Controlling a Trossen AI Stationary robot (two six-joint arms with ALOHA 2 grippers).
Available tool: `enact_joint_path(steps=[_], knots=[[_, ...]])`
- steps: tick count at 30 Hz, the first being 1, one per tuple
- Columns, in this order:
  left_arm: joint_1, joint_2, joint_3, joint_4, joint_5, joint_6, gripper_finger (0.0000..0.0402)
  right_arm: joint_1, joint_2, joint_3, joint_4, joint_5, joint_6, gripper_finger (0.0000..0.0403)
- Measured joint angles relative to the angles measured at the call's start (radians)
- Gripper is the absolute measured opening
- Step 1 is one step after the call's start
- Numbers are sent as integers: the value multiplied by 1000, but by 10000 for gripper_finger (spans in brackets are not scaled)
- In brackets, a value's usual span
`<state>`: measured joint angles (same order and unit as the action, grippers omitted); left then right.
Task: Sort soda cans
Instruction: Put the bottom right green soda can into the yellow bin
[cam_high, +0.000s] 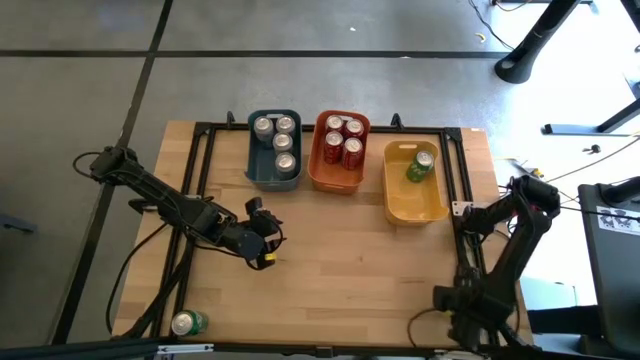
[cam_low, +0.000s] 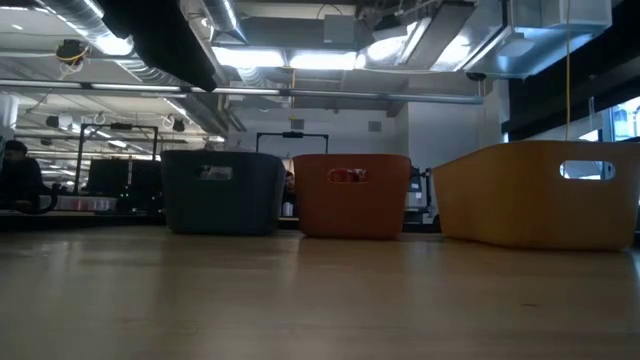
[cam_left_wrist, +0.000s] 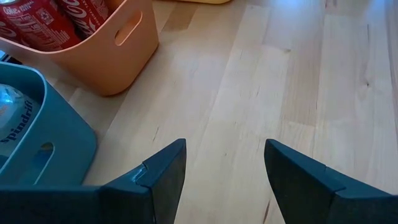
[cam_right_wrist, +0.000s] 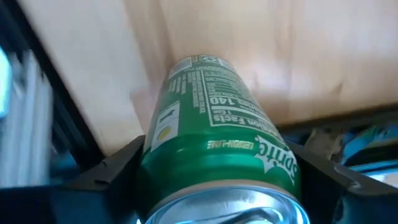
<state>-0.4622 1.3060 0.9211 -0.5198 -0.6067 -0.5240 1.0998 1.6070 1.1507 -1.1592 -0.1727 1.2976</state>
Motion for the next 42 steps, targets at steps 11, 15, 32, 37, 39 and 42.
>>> enact_joint_path(steps=[11,15,32,37,39,42], knots=[[0,0,0,0,0,0,208,-314,0,152,-131,75,-247,291],[0,0,0,0,0,0,208,-422,0,269,-295,155,-374,291],[0,0,0,8,0,20,208,-934,-128,422,-414,398,-763,292],[0,0,0,8,-3,27,208,-1116,-161,422,-415,462,-872,293],[0,0,0,8,-4,27,208,-1187,-160,421,-412,469,-918,293],[0,0,0,8,-4,27,208,-1290,-156,421,-413,472,-996,294]])
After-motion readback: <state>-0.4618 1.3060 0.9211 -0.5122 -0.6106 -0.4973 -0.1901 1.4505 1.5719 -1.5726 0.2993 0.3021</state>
